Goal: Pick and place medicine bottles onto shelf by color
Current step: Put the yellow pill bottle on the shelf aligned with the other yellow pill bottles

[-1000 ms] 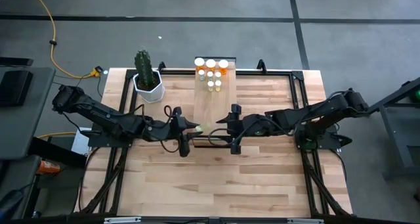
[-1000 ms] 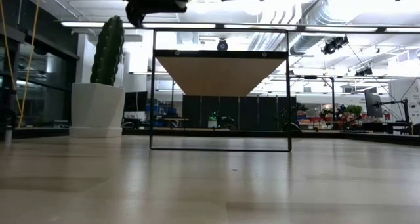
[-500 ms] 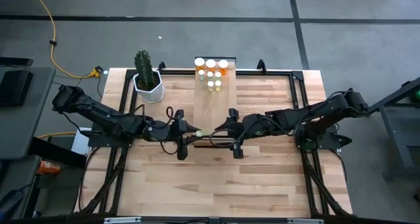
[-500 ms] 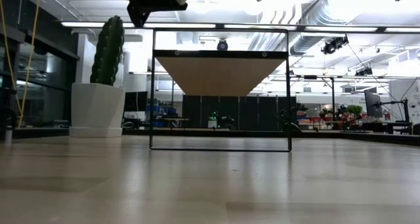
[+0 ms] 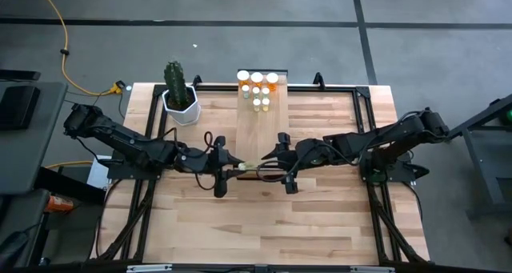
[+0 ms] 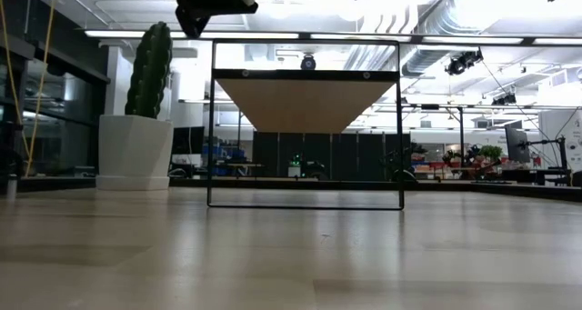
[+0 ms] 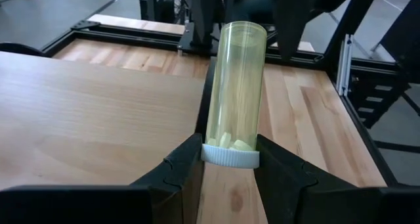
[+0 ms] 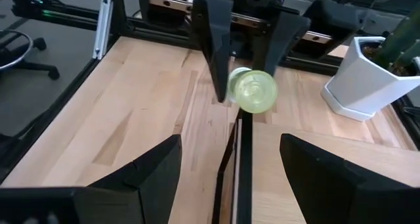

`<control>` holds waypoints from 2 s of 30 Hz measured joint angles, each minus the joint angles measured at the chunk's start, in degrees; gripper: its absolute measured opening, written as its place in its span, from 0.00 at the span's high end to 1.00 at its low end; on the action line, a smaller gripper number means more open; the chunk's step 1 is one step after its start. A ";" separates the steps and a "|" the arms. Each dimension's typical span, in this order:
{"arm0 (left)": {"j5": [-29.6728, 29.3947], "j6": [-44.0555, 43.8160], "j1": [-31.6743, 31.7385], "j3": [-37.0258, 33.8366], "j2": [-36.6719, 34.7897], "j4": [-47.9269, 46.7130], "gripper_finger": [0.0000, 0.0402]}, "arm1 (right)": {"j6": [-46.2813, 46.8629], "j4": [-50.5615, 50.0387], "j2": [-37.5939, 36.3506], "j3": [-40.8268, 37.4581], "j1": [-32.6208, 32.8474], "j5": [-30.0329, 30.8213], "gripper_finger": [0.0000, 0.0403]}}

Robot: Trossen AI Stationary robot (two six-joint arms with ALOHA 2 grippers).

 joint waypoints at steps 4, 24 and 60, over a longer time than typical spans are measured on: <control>0.24 0.00 0.02 0.00 0.00 0.02 0.72 | -0.01 0.86 0.24 0.01 -0.02 -0.45 0.38; 4.43 -0.66 0.02 -0.02 0.07 -1.26 0.72 | -0.08 16.15 5.88 0.03 -0.39 -4.10 0.38; 2.82 -1.07 0.00 -0.02 0.07 -1.09 0.72 | 1.98 13.46 5.86 0.03 -0.37 -4.73 0.42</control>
